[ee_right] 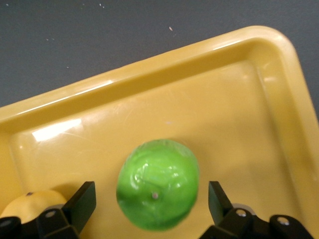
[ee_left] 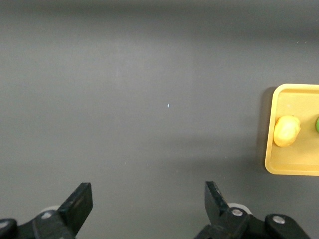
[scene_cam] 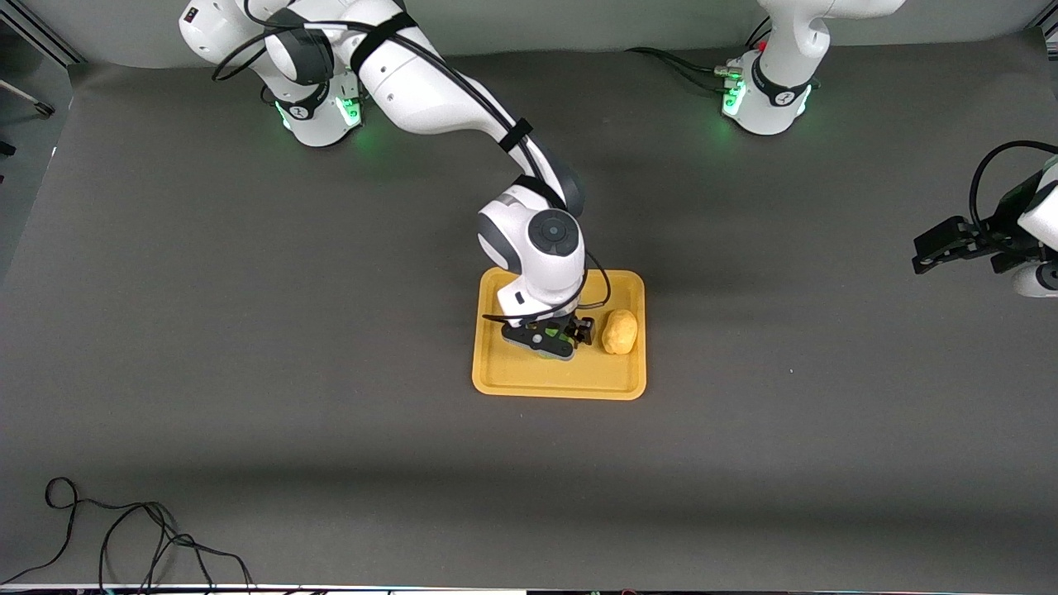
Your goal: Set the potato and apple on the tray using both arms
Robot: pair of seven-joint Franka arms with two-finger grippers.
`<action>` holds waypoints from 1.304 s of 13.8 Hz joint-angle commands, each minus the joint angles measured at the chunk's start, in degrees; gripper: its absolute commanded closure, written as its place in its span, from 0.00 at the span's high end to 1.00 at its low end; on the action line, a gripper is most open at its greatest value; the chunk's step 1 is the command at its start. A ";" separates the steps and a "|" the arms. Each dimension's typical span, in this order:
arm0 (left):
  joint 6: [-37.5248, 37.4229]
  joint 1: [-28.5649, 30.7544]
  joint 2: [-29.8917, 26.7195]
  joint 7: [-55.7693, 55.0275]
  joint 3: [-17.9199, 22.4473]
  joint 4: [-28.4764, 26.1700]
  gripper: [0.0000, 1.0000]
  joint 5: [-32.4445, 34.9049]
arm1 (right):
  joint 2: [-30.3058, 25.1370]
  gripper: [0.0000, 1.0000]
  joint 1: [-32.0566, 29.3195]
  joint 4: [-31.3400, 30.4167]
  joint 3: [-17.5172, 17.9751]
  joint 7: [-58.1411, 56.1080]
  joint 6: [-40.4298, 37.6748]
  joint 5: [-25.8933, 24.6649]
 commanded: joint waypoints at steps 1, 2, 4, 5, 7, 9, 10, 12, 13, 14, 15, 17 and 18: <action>-1.81 0.76 0.12 -1.14 0.20 0.90 1.00 -0.34 | -8.70 1.00 -0.39 -0.43 0.13 0.25 -8.85 0.73; -1.47 0.67 0.20 -1.14 0.20 0.90 1.00 -0.25 | -11.61 1.00 -0.56 -0.44 0.04 0.16 -12.18 0.73; -1.29 0.67 0.55 -1.14 0.12 0.90 1.00 -0.43 | -17.85 1.00 -2.67 -0.61 -0.05 -0.53 -18.17 0.65; -1.29 0.50 0.47 -1.14 0.03 1.08 1.00 -0.43 | -21.01 1.00 -3.11 -1.22 -0.49 -2.89 -20.80 0.56; -1.29 0.06 0.38 -1.22 -0.15 1.17 1.00 -0.43 | -26.11 1.00 -4.60 -2.19 -2.32 -11.75 -29.31 -0.05; -1.46 0.06 0.20 -1.14 -0.15 1.60 1.00 -0.43 | -31.56 1.00 -6.18 -5.68 -5.22 -20.36 -33.21 -0.14; -1.55 0.06 0.29 -1.14 -0.15 1.78 1.00 -0.43 | -35.59 1.00 -7.50 -9.36 -6.02 -23.88 -33.48 -0.14; -1.38 -0.12 0.38 -1.14 -0.15 1.78 1.00 -0.52 | -43.42 1.00 -14.16 -17.36 -5.24 -32.14 -33.14 -0.32; -1.37 -0.21 0.38 -1.14 -0.24 2.04 1.00 -0.52 | -45.80 1.00 -17.41 -19.49 -4.54 -36.01 -32.96 -0.49; -1.37 -0.21 0.21 -1.14 -0.24 2.22 1.00 -0.52 | -47.57 1.00 -22.05 -20.90 -2.01 -39.70 -32.96 -1.89; -1.37 -0.21 0.29 -1.14 -0.24 2.40 1.00 -0.52 | -49.32 1.00 -28.28 -22.39 2.11 -43.13 -32.87 -4.16; -1.29 -0.12 0.38 -1.14 -0.24 2.75 1.00 -0.43 | -51.79 1.00 -41.02 -24.60 10.81 -49.55 -32.43 -5.24; -1.29 -0.12 0.38 -1.14 -0.24 3.10 1.00 -0.43 | -52.41 1.00 -46.30 -25.21 13.55 -52.89 -32.43 -5.33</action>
